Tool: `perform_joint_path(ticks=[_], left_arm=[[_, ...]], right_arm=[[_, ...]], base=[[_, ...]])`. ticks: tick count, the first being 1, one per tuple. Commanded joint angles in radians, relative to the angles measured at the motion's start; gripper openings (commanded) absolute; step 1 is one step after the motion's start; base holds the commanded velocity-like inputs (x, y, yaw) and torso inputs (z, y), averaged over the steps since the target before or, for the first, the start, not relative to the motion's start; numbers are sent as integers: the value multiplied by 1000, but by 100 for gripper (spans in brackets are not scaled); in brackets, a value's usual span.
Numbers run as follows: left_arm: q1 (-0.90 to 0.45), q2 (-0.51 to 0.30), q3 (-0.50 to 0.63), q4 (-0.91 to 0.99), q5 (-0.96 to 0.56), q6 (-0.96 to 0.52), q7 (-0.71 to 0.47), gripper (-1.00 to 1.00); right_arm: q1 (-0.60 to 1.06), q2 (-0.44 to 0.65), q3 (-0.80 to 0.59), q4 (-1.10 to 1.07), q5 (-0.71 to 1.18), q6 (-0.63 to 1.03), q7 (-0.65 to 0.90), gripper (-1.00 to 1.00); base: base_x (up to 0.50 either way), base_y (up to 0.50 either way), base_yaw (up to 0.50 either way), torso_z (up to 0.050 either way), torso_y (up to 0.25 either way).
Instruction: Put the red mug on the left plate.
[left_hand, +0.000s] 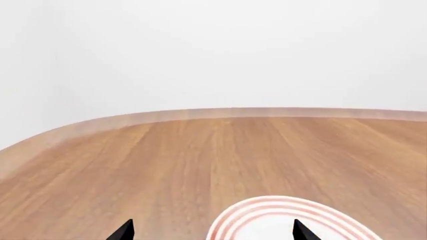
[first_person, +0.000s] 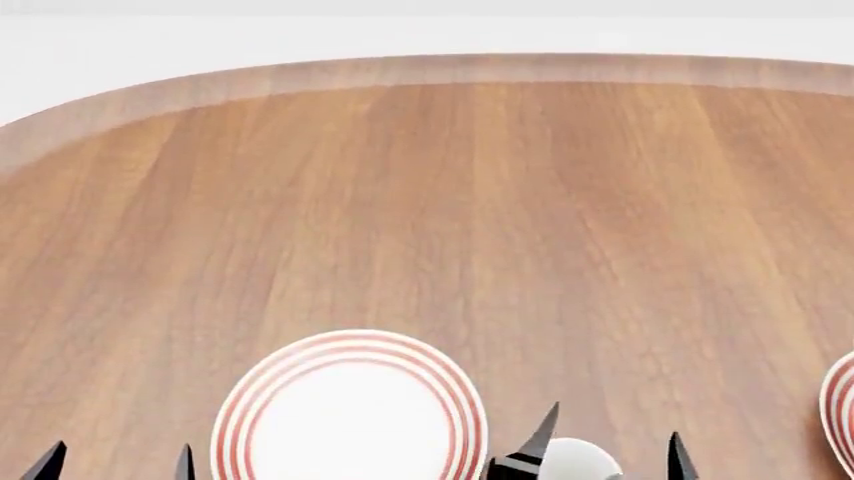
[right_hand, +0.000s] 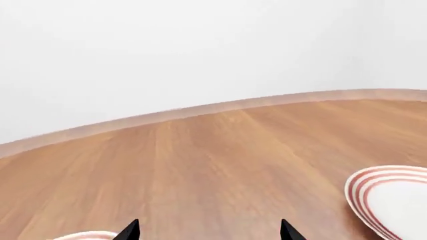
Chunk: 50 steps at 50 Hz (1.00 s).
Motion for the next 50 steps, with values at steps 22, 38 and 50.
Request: perform_joint_path(ticks=[22,38,50], left_arm=[[0,-23,13,10,-29,-2,-22,100],[3,-33,24,13,-33,2,-32,100],[-1,-38,30,8,-39,5,-38,100]], right_arm=[[-1,-42,12,-72,156,-10,479,100],[-20,-38,-41,-20,201,-151,591,100],[-26,-35,-69,6,223,-223,667,100]], base=[[0,0,0,0,0],[0,0,0,0,0],[0,0,0,0,0]])
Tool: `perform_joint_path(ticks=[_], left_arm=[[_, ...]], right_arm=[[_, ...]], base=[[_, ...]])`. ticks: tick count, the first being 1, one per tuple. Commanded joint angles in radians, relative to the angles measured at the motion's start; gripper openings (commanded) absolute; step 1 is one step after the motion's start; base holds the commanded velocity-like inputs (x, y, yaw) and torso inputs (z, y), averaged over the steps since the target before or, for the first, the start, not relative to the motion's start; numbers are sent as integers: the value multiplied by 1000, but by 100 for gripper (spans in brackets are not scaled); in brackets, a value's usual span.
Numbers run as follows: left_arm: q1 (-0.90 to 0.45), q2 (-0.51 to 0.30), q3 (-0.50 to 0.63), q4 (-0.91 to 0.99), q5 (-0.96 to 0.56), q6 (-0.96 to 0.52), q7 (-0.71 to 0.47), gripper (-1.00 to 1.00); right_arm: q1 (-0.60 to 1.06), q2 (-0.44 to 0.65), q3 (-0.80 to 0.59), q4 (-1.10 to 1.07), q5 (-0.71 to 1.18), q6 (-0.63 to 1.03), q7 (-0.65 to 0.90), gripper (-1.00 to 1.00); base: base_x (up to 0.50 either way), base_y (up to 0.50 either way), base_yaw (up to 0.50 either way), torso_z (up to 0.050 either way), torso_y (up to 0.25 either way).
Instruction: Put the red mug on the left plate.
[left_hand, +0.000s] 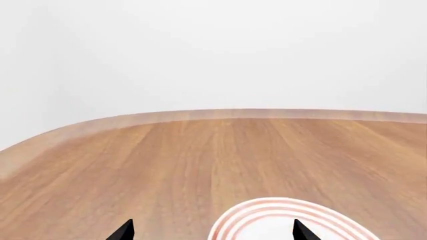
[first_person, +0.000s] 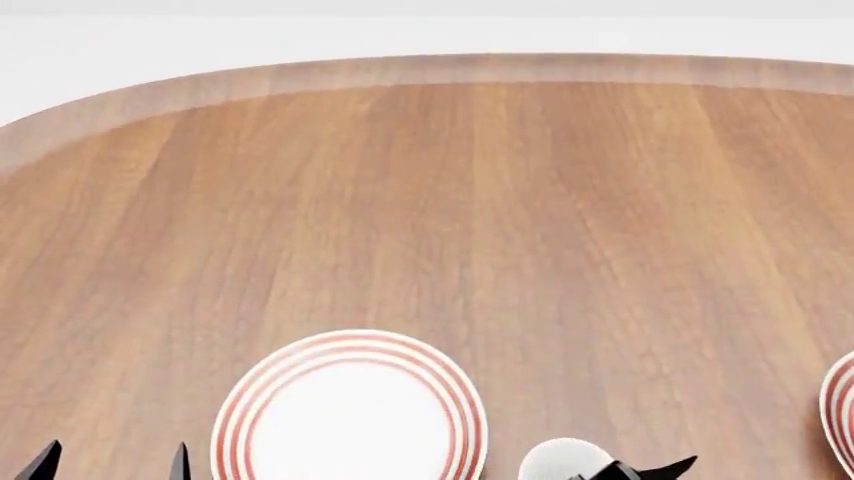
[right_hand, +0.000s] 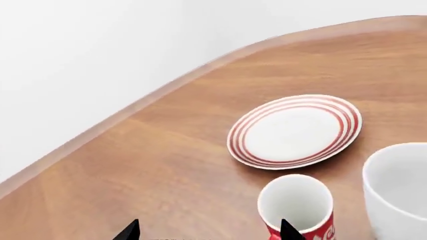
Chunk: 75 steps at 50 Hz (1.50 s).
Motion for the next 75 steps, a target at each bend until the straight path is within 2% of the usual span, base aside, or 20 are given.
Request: perform_joint_path(ticks=[1,24,46,47,75], left_arm=[[-1,-6,7,-4,-5,3,-5,100],[-4,-18,23,-10,-14,12,-21,100],[-7,-35,40,-8,-32,13,-35,100],[-4,-36,42,-3,-33,13,-37,100],[-4,-51,51,5,-50,15,-50,100]], right_arm=[[-2,3,-34,34,23,-72,71,100],[40,23,-13,168,104,-177,121,100],[175,20,-14,349,159,-193,185,100],[235,-18,21,435,208,-225,206,100],[305,17,-41,528,271,-272,272,100]], base=[[0,0,0,0,0],[0,0,0,0,0],[0,0,0,0,0],[0,0,0,0,0],[0,0,0,0,0]])
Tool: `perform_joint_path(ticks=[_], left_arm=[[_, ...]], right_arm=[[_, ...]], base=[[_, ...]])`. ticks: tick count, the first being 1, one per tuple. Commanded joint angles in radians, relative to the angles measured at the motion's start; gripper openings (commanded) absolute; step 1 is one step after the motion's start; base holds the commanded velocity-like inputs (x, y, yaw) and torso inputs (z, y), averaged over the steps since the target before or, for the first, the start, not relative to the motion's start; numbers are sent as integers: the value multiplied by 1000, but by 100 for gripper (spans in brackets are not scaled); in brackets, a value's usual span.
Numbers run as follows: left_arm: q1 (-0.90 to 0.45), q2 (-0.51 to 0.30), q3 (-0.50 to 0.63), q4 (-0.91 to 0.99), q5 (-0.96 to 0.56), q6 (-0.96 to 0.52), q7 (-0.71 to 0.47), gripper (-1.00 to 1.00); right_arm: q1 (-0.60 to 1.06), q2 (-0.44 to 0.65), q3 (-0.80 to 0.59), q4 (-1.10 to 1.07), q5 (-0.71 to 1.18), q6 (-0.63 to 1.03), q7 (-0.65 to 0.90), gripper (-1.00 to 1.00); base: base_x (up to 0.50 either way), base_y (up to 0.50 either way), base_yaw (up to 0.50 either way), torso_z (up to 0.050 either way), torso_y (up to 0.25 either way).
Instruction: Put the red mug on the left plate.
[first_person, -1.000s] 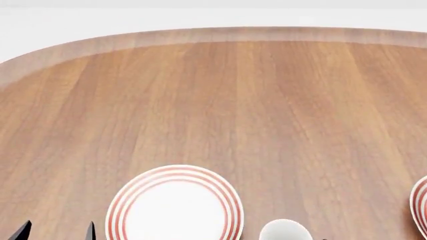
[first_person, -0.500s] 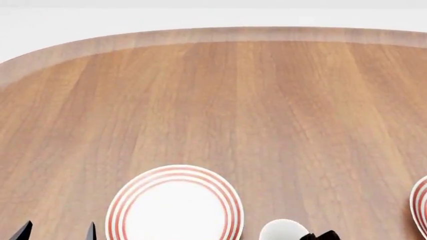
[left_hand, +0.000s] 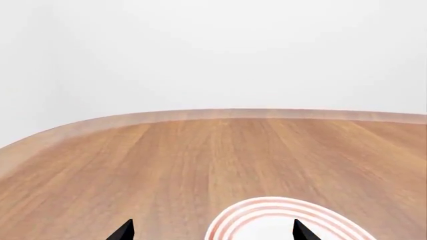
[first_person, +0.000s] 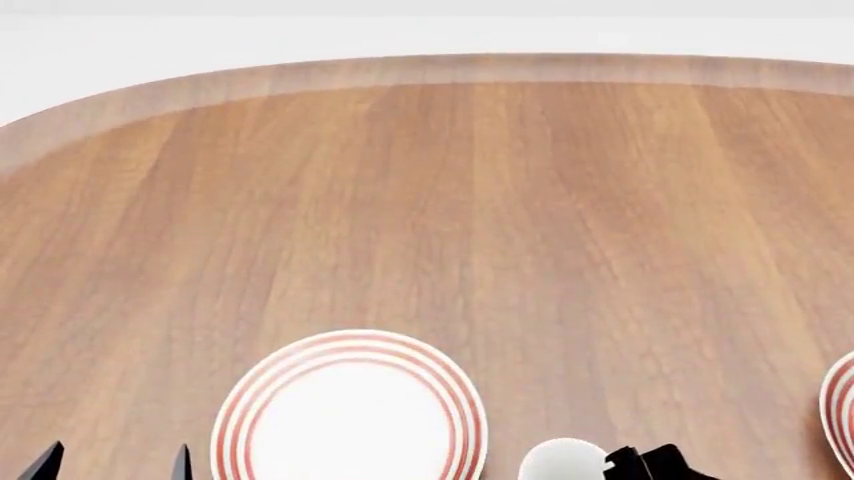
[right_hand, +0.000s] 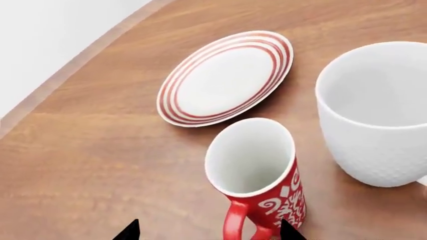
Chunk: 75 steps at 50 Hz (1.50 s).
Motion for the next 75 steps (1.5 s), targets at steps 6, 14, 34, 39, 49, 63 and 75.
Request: perform_joint_path(ticks=[6,14,34,39,49,63,75], left_arm=[[-3,-8,4,1,-9,2,-9,100],[-4,-10,9,-4,-8,8,-13,100],[-6,-19,14,-5,-16,14,-21,100],[-5,-21,17,-1,-17,14,-24,100],[-5,-25,20,0,-19,15,-28,100],[-9,-30,26,-5,-23,18,-33,100],[-8,-34,30,-2,-25,20,-38,100]], right_arm=[[77,1,-7,147,28,-48,8,100],[98,2,-14,197,41,-68,8,100],[150,2,-42,320,51,-99,21,100],[153,2,-49,334,57,-105,24,100],[175,0,-57,400,77,-129,5,100],[191,7,-75,431,97,-141,2,100],[191,12,-89,436,109,-151,13,-100]], base=[[0,0,0,0,0],[0,0,0,0,0],[0,0,0,0,0],[0,0,0,0,0],[0,0,0,0,0],[0,0,0,0,0],[0,0,0,0,0]])
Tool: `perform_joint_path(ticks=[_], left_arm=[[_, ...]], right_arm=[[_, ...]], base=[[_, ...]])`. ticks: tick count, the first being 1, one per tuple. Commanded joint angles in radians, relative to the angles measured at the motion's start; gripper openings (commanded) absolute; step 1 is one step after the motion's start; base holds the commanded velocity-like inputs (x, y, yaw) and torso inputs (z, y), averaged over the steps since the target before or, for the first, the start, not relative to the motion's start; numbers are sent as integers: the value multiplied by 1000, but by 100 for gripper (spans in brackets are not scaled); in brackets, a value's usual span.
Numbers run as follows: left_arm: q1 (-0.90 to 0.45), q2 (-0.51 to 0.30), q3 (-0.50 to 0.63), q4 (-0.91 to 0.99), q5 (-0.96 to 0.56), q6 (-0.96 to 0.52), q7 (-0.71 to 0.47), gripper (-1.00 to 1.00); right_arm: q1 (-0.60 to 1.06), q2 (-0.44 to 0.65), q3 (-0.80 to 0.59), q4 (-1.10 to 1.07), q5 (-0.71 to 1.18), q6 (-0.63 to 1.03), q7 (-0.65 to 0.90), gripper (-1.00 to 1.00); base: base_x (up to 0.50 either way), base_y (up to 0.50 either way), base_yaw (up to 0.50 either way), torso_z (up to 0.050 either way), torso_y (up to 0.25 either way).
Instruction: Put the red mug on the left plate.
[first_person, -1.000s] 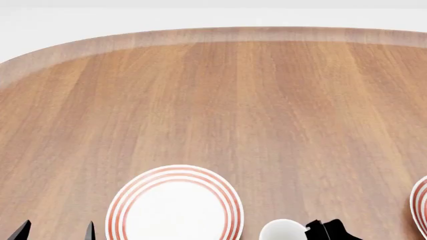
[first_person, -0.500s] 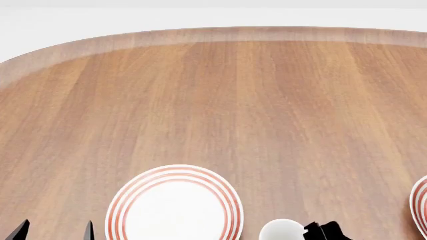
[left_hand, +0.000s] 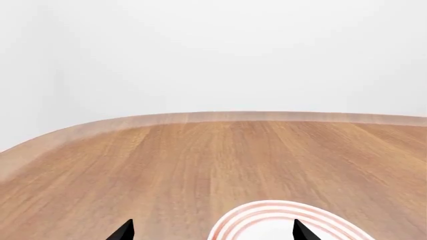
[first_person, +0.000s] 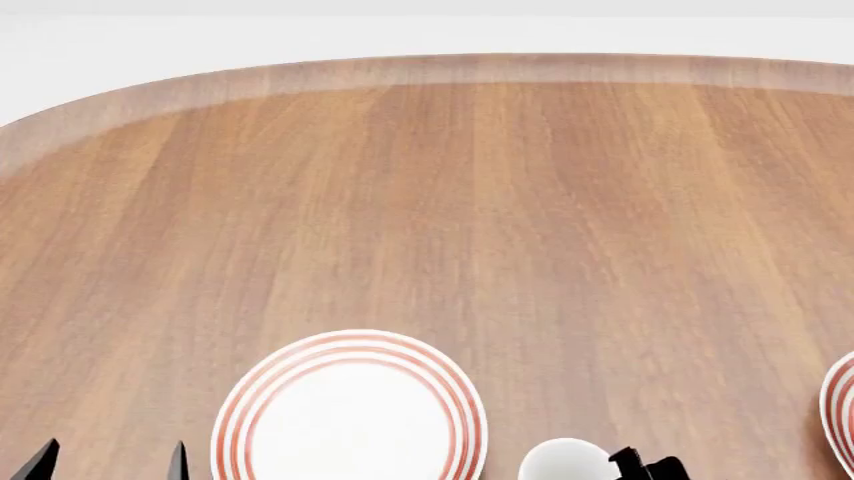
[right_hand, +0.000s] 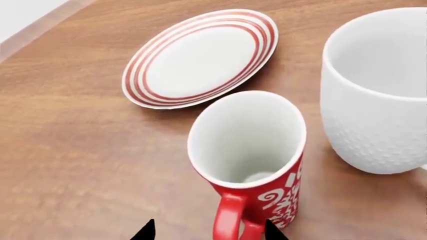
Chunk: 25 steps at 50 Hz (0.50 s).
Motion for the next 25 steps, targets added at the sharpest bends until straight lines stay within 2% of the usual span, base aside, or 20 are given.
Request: perform_joint_path(ticks=[1,20,25], left_arm=[[-1,-4,4,0,-3,2,-5,100],[5,-12,11,10,-11,6,-8,100],[4,-13,13,8,-11,7,-10,100]], right_arm=[[2,6,-15,5,12,-8,10,-100],[-24,27,-47,-72,24,2,36,-100],[-34,52,-98,-148,1,40,24,-100]], base=[[0,0,0,0,0],[0,0,0,0,1],[0,0,0,0,0]])
